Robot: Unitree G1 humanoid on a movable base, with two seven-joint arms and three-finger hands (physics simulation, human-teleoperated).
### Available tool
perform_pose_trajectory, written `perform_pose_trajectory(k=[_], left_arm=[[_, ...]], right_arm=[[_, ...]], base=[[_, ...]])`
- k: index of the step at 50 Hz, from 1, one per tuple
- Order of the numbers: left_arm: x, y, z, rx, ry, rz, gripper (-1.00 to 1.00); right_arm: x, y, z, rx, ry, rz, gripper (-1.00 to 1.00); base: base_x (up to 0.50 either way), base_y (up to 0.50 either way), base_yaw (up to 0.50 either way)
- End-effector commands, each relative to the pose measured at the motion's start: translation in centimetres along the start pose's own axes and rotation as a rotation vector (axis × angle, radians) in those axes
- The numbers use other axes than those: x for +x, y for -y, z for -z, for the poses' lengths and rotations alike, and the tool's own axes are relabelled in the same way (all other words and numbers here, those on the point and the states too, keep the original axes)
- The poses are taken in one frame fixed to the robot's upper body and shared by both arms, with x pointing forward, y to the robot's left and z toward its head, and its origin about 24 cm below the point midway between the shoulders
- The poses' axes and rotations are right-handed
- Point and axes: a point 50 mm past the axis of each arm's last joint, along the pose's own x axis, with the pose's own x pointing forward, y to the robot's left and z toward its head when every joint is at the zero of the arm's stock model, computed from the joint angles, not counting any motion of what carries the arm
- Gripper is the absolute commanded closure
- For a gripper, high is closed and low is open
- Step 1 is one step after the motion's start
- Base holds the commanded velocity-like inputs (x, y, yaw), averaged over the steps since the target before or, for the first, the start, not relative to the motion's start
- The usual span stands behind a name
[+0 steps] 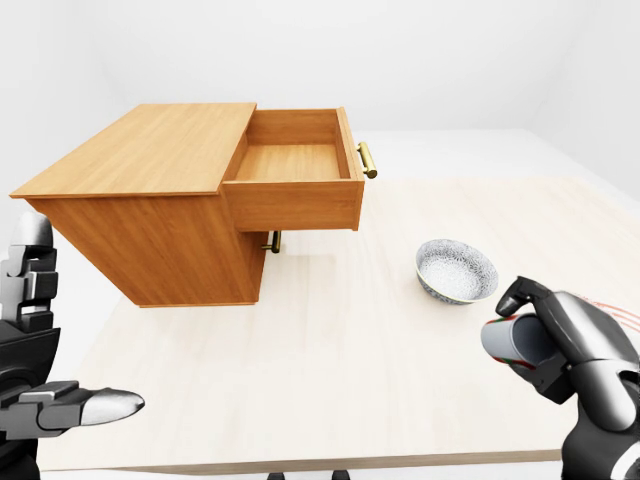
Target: Put the ketchup in the top drawer of the cabinet.
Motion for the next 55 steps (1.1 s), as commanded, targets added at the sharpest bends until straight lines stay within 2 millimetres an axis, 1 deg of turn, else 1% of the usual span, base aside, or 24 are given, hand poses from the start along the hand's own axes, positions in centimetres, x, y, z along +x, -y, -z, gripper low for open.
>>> perform_pose_trajectory(k=[1, 2, 5, 6, 10, 14, 15, 16, 19, 20, 23, 26, 31, 40, 45, 49, 55], left_arm=[[0.0, 0.0, -0.1, 0.001, 0.004, 0.000, -1.00], [0.0, 0.0, -0.1, 0.000, 0.004, 0.000, -1.00], [0.0, -0.1, -0.2, 0.002, 0.009, -0.001, -1.00], [0.0, -0.1, -0.2, 0.001, 0.009, -0.002, -1.00], [-0.1, 0.0, -0.2, 0.001, 0.003, 0.001, -1.00], [0.0, -0.1, -0.2, 0.002, 0.011, -0.001, -1.00], [0.0, -0.1, -0.2, 0.002, 0.011, -0.001, -1.00], [0.0, -0.1, -0.3, 0.004, 0.017, -0.003, -1.00], [0.0, -0.1, -0.4, 0.004, 0.017, -0.002, -1.00], [-0.1, -0.1, -0.4, 0.004, 0.013, 0.000, -1.00], [-0.1, -0.1, -0.5, 0.006, 0.020, 0.001, -1.00], [0.0, -0.2, -0.5, 0.006, 0.023, -0.001, -1.00], [-0.1, -0.2, -0.6, 0.007, 0.026, -0.001, -1.00], [-0.1, -0.1, -0.5, 0.005, 0.022, 0.000, -1.00], [-0.1, 0.0, -0.4, 0.003, 0.013, 0.002, -1.00], [-0.1, 0.0, -0.4, 0.003, 0.012, 0.003, -1.00], [-0.1, 0.0, -0.4, 0.003, 0.012, 0.003, -1.00]], right_arm=[[-3.4, 4.0, -7.0, -0.229, 0.153, 0.307, 1.00], [-3.9, 4.4, -8.2, -0.253, 0.187, 0.356, 1.00], [-4.6, 5.0, -10.4, -0.279, 0.251, 0.433, 1.00], [-5.0, 5.2, -11.7, -0.283, 0.298, 0.472, 1.00], [-5.8, 4.6, -14.1, -0.280, 0.393, 0.500, 1.00], [-6.3, 4.1, -15.6, -0.272, 0.436, 0.516, 1.00], [-6.3, 4.1, -15.7, -0.271, 0.435, 0.518, 1.00], [-6.7, 4.1, -16.5, -0.269, 0.460, 0.545, 1.00], [-7.2, 4.2, -17.4, -0.258, 0.474, 0.581, 1.00], [-7.4, 4.0, -17.9, -0.247, 0.487, 0.583, 1.00], [-7.8, 3.5, -18.6, -0.212, 0.511, 0.575, 1.00], [-8.7, 3.2, -19.5, -0.169, 0.537, 0.593, 1.00], [-9.7, 2.5, -20.3, -0.102, 0.573, 0.569, 1.00], [-10.0, 1.6, -20.5, -0.020, 0.620, 0.499, 1.00], [-9.7, 1.7, -19.9, 0.060, 0.601, 0.482, 1.00], [-9.1, 1.3, -18.7, 0.141, 0.557, 0.436, 1.00], [-9.0, 1.3, -18.5, 0.161, 0.540, 0.433, 1.00]], base=[[0.00, 0.00, 0.00], [0.00, 0.00, 0.00], [0.00, 0.00, 0.00], [0.00, 0.00, 0.00], [0.00, 0.00, 0.00], [0.00, 0.00, 0.00], [0.00, 0.00, 0.00], [0.00, 0.00, 0.00], [0.00, 0.00, 0.00], [0.00, 0.00, 0.00], [0.00, 0.00, 0.00], [0.00, 0.00, 0.00], [0.00, 0.00, 0.00], [0.00, 0.00, 0.00], [0.00, 0.00, 0.00], [0.00, 0.00, 0.00], [0.00, 0.00, 0.00]])
